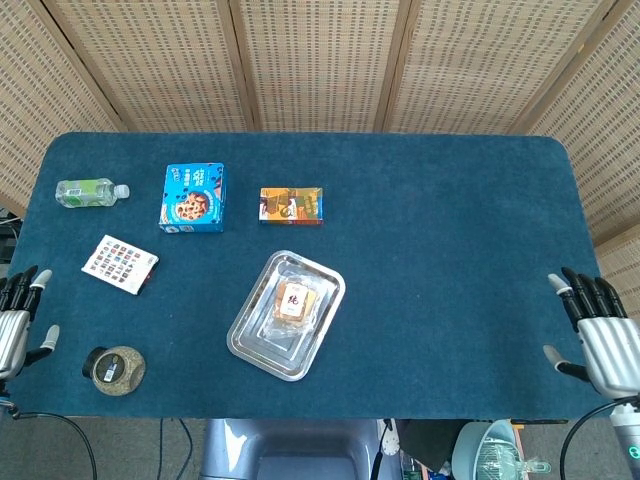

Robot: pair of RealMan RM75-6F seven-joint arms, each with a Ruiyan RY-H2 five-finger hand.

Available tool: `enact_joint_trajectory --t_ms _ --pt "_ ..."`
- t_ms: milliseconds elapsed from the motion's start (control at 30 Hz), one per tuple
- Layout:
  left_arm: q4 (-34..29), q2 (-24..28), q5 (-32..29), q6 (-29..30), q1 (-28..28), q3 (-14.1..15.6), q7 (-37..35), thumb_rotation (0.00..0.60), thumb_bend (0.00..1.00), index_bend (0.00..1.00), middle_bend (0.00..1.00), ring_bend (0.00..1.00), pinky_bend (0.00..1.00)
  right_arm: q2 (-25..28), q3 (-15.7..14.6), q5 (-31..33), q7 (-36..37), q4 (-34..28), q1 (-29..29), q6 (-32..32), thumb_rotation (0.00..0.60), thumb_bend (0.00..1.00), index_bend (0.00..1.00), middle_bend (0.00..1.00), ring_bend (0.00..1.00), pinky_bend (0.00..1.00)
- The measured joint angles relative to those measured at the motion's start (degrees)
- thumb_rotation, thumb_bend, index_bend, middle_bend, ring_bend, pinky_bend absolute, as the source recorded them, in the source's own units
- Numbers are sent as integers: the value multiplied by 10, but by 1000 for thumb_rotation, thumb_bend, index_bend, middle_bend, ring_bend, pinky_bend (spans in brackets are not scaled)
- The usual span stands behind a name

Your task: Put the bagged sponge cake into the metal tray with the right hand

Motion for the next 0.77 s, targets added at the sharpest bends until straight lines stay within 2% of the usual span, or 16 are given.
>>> enact_joint_trajectory --t_ms 433,767 --pt "-3 0 5 1 -1 1 5 600 421 0 0 0 0 -46 35 -26 34 64 -45 21 600 269 0 0 0 0" --pt "-1 -1 9 2 0 4 5 600 421 0 0 0 0 -48 56 -28 49 75 -64 13 600 269 0 0 0 0"
